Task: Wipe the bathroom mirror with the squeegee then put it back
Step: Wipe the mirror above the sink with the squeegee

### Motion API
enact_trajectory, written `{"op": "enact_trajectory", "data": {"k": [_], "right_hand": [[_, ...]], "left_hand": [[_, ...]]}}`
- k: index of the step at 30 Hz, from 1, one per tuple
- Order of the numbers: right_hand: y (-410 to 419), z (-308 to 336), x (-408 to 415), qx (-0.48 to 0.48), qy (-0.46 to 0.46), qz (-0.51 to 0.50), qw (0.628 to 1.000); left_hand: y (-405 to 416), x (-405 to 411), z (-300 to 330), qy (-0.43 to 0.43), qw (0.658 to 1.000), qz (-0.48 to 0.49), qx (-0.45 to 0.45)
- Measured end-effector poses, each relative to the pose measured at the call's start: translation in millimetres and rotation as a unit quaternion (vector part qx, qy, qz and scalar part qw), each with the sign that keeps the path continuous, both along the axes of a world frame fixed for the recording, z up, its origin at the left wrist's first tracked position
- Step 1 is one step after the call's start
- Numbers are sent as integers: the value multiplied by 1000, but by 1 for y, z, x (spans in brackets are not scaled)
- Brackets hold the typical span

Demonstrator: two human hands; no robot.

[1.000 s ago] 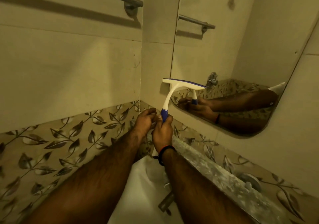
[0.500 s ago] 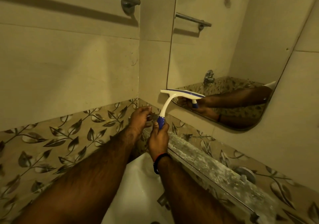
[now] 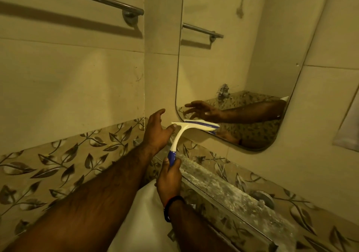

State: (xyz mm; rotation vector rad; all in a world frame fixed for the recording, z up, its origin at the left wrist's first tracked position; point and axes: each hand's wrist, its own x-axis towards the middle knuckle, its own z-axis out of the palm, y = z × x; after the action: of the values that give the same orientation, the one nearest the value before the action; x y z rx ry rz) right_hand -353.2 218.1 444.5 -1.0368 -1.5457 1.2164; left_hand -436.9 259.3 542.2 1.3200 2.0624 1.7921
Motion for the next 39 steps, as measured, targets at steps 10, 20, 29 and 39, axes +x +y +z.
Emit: {"op": "enact_trajectory", "data": {"k": [10, 20, 29, 39], "right_hand": [[-17, -14, 16, 0, -8, 9, 1000], [2, 33, 36, 131, 27, 11, 991], [46, 165, 54, 236, 103, -10, 966], [76, 294, 95, 324, 126, -62, 935]], "left_hand": [[10, -1, 2, 5, 1000, -17, -5], [15, 0, 22, -91, 995, 13, 34], [30, 37, 72, -58, 993, -39, 98], [60, 74, 117, -8, 988, -32, 152]]}}
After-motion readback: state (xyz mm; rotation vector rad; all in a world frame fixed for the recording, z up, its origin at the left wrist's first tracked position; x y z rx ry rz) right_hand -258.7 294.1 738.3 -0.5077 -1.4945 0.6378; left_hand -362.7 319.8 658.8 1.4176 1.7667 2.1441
